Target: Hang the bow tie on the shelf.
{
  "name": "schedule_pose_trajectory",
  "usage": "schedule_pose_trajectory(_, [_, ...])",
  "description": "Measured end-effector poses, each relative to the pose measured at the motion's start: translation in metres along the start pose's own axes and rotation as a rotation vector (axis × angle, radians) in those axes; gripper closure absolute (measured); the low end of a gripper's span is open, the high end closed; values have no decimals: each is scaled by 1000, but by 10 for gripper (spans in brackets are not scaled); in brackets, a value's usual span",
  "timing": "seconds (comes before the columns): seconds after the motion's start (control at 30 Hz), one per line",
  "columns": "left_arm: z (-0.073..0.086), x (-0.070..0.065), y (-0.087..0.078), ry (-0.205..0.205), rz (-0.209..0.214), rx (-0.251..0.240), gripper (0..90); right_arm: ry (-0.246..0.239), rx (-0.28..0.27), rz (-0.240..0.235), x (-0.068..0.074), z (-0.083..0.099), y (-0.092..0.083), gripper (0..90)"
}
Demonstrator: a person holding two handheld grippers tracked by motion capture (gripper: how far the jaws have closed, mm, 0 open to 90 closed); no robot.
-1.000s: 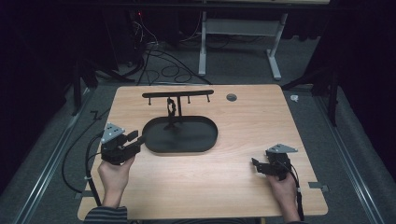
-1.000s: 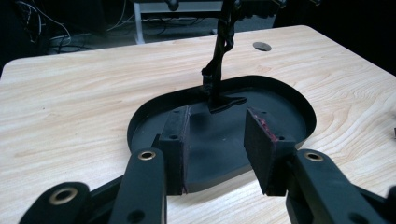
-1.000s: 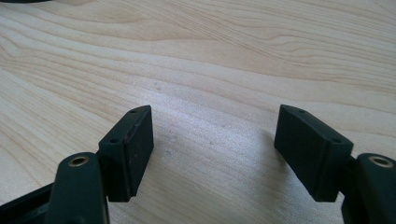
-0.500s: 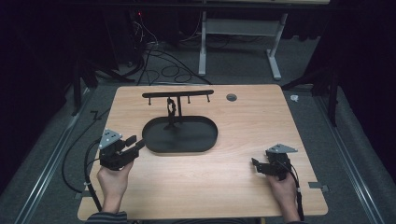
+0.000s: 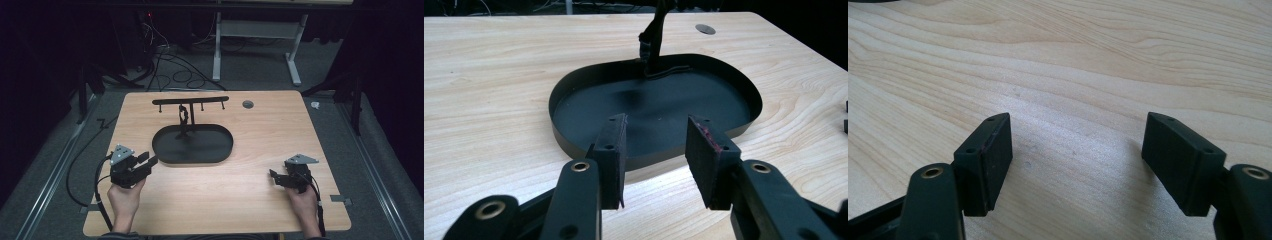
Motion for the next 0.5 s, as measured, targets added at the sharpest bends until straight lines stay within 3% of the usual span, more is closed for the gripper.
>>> schedule_pose_trajectory(0.5, [20, -5, 7, -5, 2, 39, 605, 0, 0, 0, 0, 0, 0, 294])
Point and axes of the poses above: each handheld gripper's, and its own axes: y roughly forward along the jaws, z roughly out of its underside, x roughly to its left, the point moved 4 cm from there along y, roughly forward along the jaws
